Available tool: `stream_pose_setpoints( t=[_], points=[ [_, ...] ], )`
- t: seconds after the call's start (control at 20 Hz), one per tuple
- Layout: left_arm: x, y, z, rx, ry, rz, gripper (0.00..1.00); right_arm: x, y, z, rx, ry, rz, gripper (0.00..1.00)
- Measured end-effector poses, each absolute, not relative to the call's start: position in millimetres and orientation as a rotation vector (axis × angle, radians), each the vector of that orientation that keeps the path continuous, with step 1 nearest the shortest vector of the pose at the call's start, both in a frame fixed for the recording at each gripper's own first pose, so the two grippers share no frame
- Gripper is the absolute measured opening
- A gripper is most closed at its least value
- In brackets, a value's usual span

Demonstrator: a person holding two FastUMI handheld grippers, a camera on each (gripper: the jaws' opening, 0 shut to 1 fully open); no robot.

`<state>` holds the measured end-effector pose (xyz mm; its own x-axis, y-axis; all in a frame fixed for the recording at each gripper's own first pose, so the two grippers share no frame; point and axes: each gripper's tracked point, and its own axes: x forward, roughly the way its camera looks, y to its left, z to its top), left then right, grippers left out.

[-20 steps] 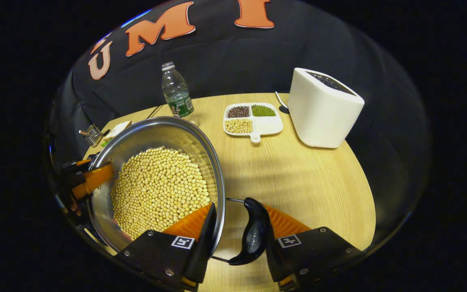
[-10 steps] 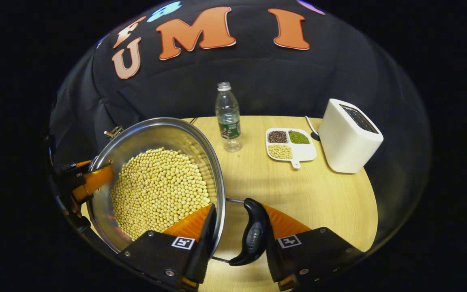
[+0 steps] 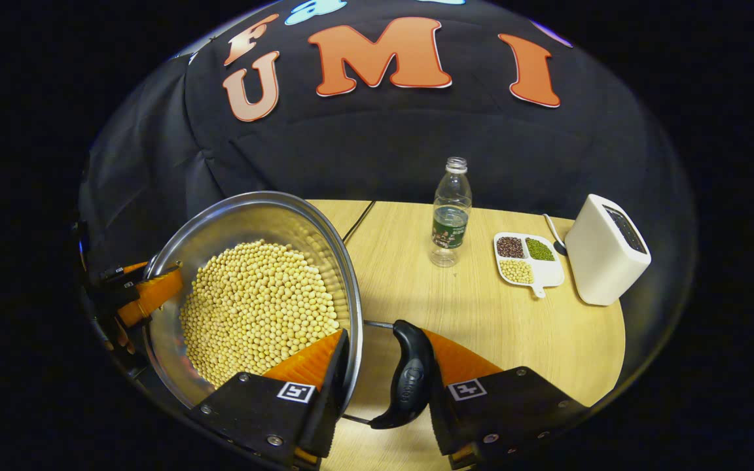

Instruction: First push the handle of the pot to place it horizontally, then grasp the pot with both hands and set it on the induction cooktop.

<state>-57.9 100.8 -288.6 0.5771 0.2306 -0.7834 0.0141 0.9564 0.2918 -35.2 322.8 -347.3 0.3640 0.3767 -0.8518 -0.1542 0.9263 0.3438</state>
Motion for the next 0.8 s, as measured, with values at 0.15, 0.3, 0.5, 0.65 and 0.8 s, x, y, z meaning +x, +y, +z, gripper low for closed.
stream_pose_setpoints(
  t=[0.15,0.3,0.5,0.65,0.8],
  points=[
    [-62.4,119.7,-280.3,0.291,0.948,0.148,0.66,-36.4,344.0,-348.4,0.234,1.16,0.358,0.59],
    [-67.2,134.8,-278.5,0.292,0.948,0.168,0.66,-33.9,359.8,-345.3,0.235,1.155,0.368,0.59],
    [-67.8,160.3,-276.5,0.285,0.948,0.206,0.65,-22.3,382.5,-339.9,0.192,1.116,0.384,0.6],
    [-68.3,177.7,-277.6,0.264,0.943,0.236,0.65,-18.1,402.7,-338.3,0.194,1.097,0.401,0.59],
    [-71.0,191.1,-286.8,0.275,0.968,0.255,0.67,-17.3,420.8,-357.0,0.194,1.131,0.42,0.59]
  ],
)
